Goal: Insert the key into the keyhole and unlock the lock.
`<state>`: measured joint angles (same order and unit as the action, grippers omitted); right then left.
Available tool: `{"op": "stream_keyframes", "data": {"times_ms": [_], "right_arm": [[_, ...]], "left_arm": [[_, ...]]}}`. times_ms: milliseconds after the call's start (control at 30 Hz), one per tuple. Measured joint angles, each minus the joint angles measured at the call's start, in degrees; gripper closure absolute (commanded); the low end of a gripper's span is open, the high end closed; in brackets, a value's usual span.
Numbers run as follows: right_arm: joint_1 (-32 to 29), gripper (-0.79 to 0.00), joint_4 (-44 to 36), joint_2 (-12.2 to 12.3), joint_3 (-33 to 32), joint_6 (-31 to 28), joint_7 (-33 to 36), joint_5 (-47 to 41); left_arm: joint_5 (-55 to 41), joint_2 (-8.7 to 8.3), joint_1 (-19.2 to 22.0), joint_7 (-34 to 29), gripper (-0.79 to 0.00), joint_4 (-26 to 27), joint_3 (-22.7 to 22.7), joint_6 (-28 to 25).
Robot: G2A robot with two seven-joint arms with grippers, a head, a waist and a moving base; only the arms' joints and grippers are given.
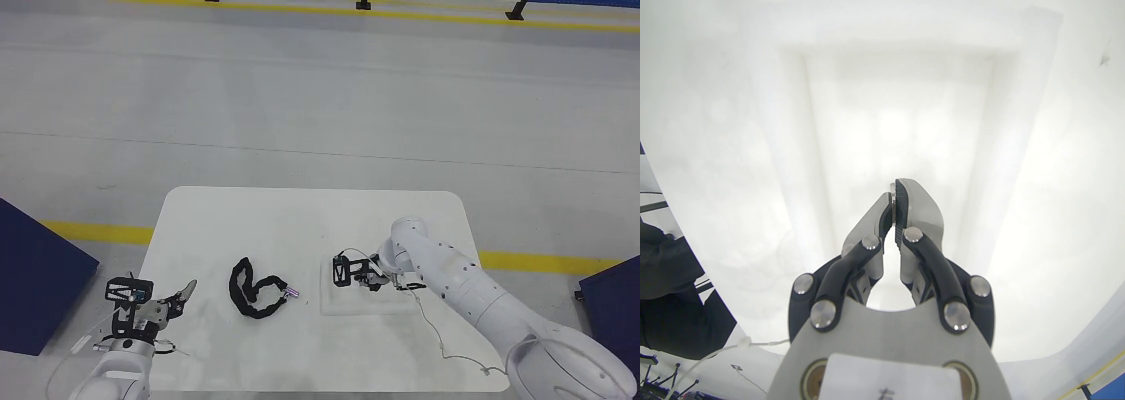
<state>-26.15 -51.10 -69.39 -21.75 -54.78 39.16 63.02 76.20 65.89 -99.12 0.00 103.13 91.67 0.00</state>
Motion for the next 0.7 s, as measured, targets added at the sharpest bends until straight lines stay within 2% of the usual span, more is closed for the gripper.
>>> {"op": "stream_keyframes", "data": {"times_ms": [333, 533, 700], "right_arm": [[1.0, 0.000, -1.6, 0.8, -2.3, -3.0, -1.0, -0.4], [0.7, 0.000, -4.5, 2.8, -5.4, -3.1, -1.8, -1.1], [-1.4, 0.000, -4.0, 5.2, -11.5, 0.2, -2.9, -9.0]], "left_arm": [[0.0, 0.00, 0.0, 0.0, -0.785, 0.0, 0.0, 0.0], [0.0, 0.00, 0.0, 0.0, -0.785, 0.0, 0.0, 0.0], [0.0, 0.00, 0.0, 0.0, -0.785, 0.0, 0.0, 0.0]]}}
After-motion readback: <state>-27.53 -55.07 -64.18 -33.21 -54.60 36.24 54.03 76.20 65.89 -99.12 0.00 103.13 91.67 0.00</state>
